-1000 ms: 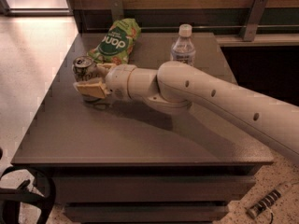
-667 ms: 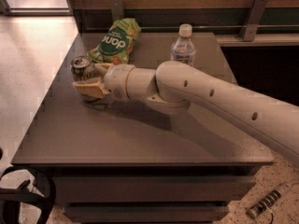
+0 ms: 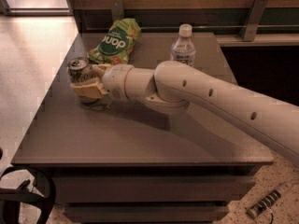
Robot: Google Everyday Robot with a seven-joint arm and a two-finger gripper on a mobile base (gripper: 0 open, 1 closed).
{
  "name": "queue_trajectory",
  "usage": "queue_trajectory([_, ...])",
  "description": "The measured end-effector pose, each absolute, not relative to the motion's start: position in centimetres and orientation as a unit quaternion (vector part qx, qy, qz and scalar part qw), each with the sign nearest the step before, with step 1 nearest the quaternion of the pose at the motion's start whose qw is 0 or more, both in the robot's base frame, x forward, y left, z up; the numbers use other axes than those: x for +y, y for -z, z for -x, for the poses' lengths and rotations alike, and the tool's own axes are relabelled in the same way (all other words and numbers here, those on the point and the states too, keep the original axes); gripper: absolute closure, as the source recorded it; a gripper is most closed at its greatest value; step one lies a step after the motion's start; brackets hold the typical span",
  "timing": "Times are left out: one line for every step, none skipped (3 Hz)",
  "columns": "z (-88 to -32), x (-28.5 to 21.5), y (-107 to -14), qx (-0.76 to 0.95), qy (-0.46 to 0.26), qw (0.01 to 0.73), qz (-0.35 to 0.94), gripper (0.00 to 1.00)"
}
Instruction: Pick 7up can
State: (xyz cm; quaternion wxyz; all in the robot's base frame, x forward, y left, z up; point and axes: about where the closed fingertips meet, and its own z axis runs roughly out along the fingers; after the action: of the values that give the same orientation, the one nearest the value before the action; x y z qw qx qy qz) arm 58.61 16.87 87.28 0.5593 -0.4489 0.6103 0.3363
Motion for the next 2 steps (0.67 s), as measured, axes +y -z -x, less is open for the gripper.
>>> queue_trajectory([-58.5, 17.1, -87.7, 0.606, -0.337, 0.561, 0.452, 1.0])
queue_trajectory([-57.9, 17.3, -90.2, 0.587, -0.331, 0.573, 0.466, 1.0])
